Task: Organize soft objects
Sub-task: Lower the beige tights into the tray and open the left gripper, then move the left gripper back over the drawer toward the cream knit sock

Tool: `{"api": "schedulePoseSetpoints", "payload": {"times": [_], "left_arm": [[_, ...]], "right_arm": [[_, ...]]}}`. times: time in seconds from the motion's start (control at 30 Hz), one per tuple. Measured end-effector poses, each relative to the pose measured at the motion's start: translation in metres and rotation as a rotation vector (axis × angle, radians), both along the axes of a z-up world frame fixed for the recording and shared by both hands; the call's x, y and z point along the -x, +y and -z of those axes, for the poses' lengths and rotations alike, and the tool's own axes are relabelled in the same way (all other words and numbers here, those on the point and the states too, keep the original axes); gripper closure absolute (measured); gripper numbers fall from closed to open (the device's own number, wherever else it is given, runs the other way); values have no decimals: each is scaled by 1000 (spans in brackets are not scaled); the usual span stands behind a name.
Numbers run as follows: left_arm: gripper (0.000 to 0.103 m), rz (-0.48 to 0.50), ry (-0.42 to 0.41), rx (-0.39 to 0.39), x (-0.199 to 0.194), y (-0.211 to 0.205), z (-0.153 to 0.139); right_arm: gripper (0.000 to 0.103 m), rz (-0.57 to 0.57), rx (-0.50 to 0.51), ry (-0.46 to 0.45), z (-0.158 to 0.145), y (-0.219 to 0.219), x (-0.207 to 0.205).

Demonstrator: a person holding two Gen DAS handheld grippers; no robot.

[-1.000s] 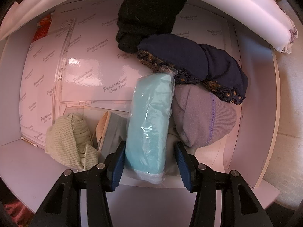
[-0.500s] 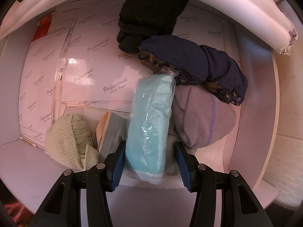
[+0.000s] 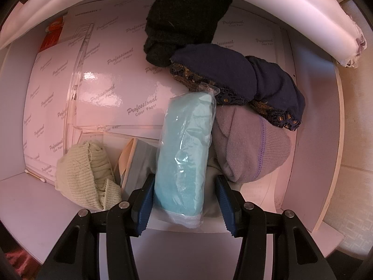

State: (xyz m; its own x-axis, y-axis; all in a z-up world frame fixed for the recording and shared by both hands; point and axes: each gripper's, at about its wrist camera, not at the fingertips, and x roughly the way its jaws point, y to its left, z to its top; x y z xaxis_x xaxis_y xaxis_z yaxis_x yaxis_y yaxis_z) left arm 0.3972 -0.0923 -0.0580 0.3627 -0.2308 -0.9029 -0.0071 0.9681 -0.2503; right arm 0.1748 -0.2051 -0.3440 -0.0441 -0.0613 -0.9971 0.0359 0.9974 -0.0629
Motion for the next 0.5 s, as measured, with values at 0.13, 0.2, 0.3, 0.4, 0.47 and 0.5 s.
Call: {"api": "schedulePoseSetpoints", "payload": {"times": [0.13,0.2,0.3,0.4,0.47,0.5], "left_arm": [[62,3,-18,3,-5,2,-3],[60,7,-28,6,2,8,-6],[60,16,-45,15,15,12,-10],[60,28,-84,19,38,22,-20],[60,36,-101,20,51,26,-24],[60,33,-106,24,58,28,-26]], "right_arm": [[51,0,1,-1,0,0,0],[51,-2,2,-1,0,0,-1],[51,-4,5,-3,-1,1,-1],[51,-5,7,-5,-1,2,-1],[51,-5,8,-7,-2,4,-2],[51,-6,8,-7,-2,4,-1]]}}
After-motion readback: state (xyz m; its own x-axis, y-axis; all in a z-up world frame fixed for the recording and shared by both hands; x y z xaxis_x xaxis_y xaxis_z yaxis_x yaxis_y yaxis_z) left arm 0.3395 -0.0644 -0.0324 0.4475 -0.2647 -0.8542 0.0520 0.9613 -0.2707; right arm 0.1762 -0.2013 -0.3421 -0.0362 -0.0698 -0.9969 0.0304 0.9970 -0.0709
